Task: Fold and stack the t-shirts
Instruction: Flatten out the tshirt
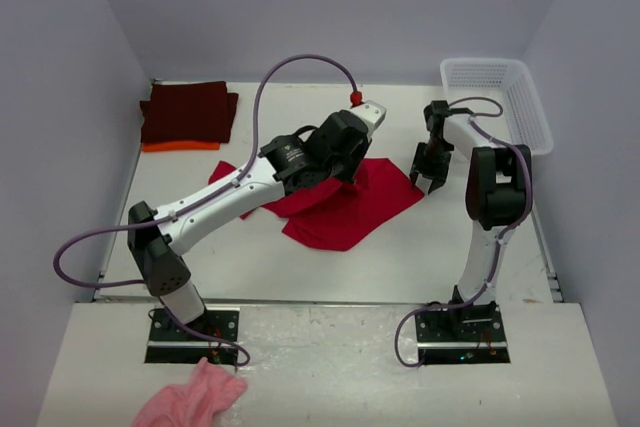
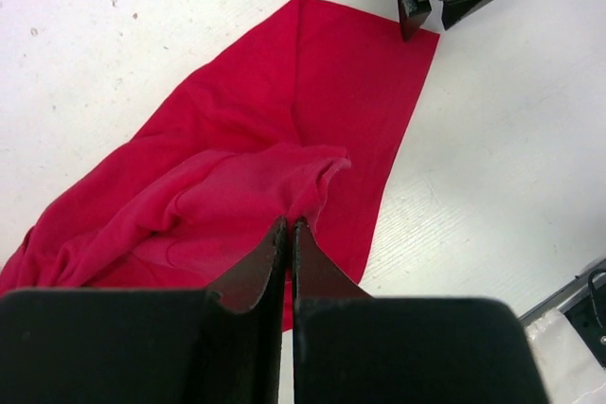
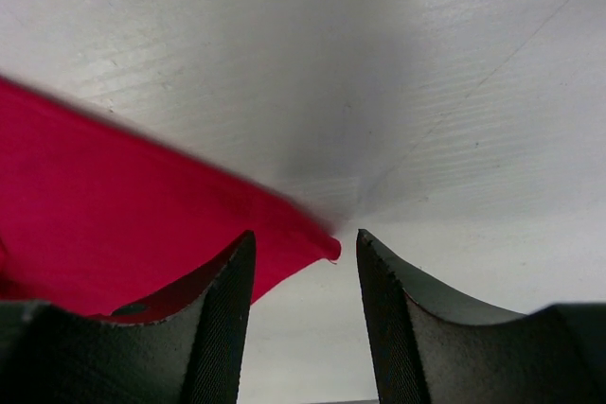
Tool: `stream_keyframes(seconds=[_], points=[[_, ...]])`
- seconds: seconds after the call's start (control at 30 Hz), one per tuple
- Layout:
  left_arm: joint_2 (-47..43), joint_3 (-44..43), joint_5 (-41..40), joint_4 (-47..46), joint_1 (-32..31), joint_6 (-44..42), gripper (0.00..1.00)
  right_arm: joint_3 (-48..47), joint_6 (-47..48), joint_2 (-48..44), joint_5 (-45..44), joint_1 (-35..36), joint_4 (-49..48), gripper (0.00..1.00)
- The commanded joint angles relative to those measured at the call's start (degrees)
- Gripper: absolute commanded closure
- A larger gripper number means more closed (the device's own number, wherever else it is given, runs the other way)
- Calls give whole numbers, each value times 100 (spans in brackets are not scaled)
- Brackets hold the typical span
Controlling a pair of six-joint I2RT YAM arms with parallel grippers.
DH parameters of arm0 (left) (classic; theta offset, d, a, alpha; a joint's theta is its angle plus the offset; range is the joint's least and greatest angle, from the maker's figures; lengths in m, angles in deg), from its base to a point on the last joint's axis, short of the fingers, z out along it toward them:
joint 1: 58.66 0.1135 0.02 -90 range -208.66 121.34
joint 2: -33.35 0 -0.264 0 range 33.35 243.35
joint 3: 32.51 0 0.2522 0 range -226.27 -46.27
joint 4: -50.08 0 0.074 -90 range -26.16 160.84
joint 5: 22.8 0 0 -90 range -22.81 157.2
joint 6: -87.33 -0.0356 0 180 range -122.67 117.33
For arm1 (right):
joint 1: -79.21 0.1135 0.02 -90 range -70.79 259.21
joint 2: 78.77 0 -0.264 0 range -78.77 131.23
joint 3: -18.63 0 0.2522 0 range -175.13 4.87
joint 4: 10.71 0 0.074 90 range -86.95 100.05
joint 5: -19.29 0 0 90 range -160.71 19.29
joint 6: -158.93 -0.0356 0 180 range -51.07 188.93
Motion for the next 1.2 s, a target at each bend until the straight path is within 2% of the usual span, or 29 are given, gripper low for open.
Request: stream_keyframes(seconds=[0.0, 0.17, 0.27, 0.3, 0.47, 0.77, 0.83, 0.97, 1.07, 1.17], points=[[-234, -437, 54, 119, 53, -210, 100, -235, 89, 97, 80, 47, 585, 51], [-268, -516, 142, 163, 106, -254, 100, -314, 63, 176, 115, 47, 797, 51], [-321, -551, 168, 181, 158, -271, 100, -462, 54, 324, 316, 56, 858, 56], [-347, -560, 186, 181, 176, -271, 100, -541, 63, 369, 326, 56, 884, 61], [-427, -604, 265, 181, 255, -342, 100, -964, 37, 606, 352, 91, 1034, 67], [-567, -569, 318, 155, 387, -430, 100, -1078, -16, 685, 335, 100, 1166, 66], [-594, -534, 335, 129, 404, -430, 100, -1044, -34, 703, 352, 126, 1227, 69], [-655, -499, 414, 67, 483, -430, 100, -1026, -77, 703, 361, 144, 1262, 88], [-708, -455, 441, 49, 519, -456, 100, -982, -130, 677, 370, 153, 1245, 99], [-760, -394, 458, 49, 580, -482, 100, -903, -183, 616, 388, 170, 1175, 100]])
